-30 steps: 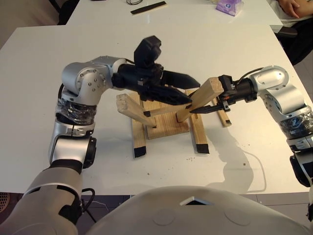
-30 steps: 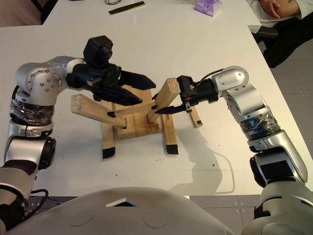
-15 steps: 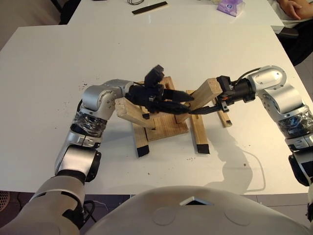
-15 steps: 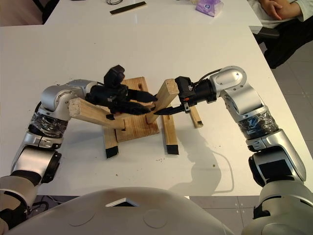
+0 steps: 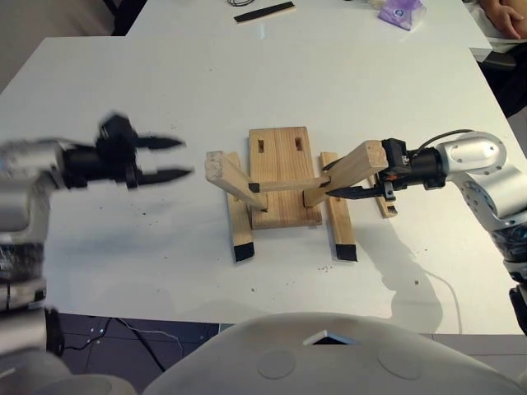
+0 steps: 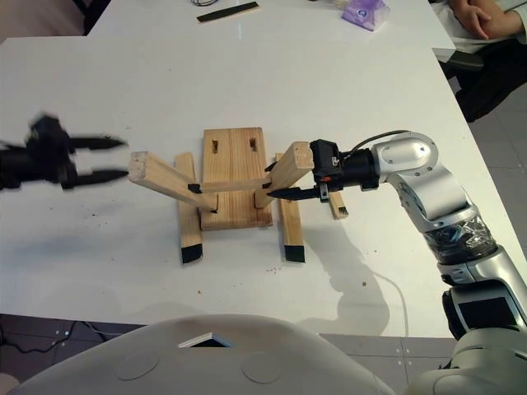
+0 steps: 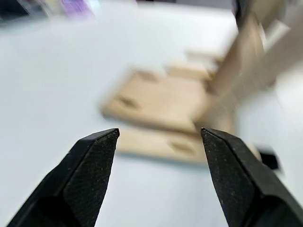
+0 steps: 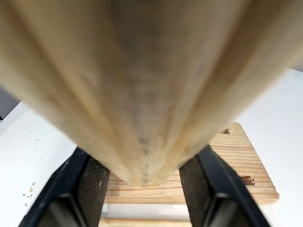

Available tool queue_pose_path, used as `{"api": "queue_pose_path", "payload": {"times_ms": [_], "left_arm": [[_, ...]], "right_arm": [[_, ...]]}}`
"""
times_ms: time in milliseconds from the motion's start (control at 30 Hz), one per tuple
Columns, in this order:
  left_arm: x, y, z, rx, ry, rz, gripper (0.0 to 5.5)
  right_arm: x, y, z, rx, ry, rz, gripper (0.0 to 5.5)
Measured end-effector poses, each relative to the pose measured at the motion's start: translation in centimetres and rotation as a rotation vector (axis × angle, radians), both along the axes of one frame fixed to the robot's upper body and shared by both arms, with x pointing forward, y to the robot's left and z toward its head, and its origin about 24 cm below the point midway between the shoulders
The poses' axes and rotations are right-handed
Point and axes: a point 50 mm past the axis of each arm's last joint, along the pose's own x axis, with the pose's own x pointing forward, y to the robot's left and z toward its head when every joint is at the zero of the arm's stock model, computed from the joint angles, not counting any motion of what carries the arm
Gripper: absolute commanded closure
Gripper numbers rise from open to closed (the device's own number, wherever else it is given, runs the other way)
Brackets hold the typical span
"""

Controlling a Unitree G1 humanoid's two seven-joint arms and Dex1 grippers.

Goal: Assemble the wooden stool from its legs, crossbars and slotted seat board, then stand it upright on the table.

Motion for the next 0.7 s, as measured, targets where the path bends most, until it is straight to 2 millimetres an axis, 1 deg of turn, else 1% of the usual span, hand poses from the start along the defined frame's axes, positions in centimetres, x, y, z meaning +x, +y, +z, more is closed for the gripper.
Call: {"api": "queue_pose_path", "payload": {"times_ms": [67, 100, 167, 300, 400, 567, 700], "left_arm": [[-1.3, -2.1, -0.6, -0.012, -0.023, -0.056, 2.28], [-1.6, -3.4, -0.5, -0.022, -0.064, -0.078, 2.28], [-1.7, -5.1, -0.5, -0.053, -0.114, -0.082, 2.28], [-1.4, -6.5, -0.5, -0.093, -0.14, -0.042, 2.28], [-1.4, -7.9, -0.4, -0.103, -0.143, -0.055, 2.28], [-1.4, -8.9, -0.6, -0.091, -0.115, -0.042, 2.28], [-0.6, -9.9, -0.9, -0.102, -0.093, -0.015, 2.28]], "right_arm": [[0.0, -0.1, 0.0, -0.008, 0.015, -0.007, 3.5], [0.2, 0.1, 0.1, -0.013, 0.02, -0.005, 3.5], [0.6, 0.3, 0.2, -0.016, 0.028, 0.011, 3.5], [1.2, 0.7, 0.4, -0.02, 0.034, 0.035, 3.5], [1.6, 1.1, 0.5, -0.022, 0.037, 0.049, 3.5], [2.0, 0.7, 0.6, -0.031, 0.048, 0.053, 3.5], [2.1, 0.7, 0.7, -0.037, 0.048, 0.055, 3.5]]}}
